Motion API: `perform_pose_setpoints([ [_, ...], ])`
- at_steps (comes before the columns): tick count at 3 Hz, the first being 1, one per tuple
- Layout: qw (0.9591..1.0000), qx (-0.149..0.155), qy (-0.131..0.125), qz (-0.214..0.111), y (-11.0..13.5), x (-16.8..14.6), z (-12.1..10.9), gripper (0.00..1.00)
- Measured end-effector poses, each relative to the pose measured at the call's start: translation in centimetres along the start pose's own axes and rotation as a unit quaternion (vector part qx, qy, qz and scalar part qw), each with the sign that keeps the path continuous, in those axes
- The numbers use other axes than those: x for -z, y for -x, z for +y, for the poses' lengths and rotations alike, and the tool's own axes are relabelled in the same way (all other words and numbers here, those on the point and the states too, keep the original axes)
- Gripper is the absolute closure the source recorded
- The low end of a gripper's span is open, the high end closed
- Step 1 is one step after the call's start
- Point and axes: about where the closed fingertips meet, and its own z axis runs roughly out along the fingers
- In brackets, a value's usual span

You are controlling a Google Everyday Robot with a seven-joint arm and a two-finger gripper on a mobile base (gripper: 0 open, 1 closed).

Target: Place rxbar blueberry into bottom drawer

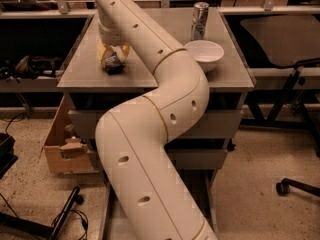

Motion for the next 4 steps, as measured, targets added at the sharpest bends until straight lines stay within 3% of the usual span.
perform_pose_setpoints([
  [1,1.0,0.0,0.0,0.0,0.0,0.0,0.0,0.86],
  [2,1.0,0.0,0.0,0.0,-0.01,0.03,0.0,1.0],
  [4,1.0,-0.002,-0.001,0.0,-0.17,0.68,-0.13,1.0],
])
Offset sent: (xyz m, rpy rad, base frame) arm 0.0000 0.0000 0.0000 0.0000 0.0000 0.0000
